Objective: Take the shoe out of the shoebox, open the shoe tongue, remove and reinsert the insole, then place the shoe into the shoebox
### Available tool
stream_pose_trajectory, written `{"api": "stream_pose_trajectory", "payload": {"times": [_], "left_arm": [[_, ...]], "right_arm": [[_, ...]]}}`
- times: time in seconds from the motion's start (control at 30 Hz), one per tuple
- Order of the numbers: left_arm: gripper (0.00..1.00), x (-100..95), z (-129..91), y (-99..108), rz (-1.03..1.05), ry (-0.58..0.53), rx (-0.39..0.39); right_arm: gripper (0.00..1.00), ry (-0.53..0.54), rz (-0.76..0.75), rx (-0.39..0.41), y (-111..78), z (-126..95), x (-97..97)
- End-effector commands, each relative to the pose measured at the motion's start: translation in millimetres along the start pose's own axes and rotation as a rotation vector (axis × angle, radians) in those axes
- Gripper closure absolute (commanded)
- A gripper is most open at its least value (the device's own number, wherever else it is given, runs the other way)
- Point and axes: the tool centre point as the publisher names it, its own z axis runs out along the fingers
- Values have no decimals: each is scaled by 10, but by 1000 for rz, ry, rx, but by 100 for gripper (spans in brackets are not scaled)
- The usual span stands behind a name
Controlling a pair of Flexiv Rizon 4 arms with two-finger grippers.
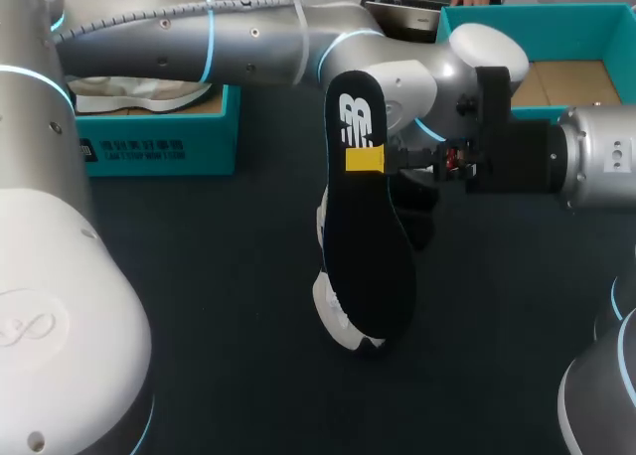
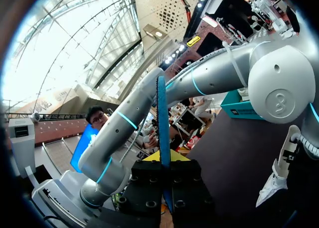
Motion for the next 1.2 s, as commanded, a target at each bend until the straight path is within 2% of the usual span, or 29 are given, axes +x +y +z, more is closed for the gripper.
{"api": "stream_pose_trajectory", "payload": {"times": [0.03, 0.3, 0.5, 0.7, 1.03, 1.2], "left_arm": [[0, -15, 55, -24, 4, 6, 20], [0, 151, -241, 11, -9, -106, 48], [0, 213, -515, 141, -35, -205, 78], [0, 307, -869, 290, -54, -352, 119], [0, 681, -1410, 412, -33, -619, 133], [0, 840, -1666, 384, -9, -726, 91]], "right_arm": [[100, -2, 1, 0, 0, 33, -5], [100, -2, 1, 0, 0, 33, -5], [100, -2, 1, 0, 0, 33, -5], [100, -2, 1, 0, 0, 33, -5], [100, -2, 1, 0, 0, 33, -5], [100, -2, 1, 0, 0, 33, -5]]}}
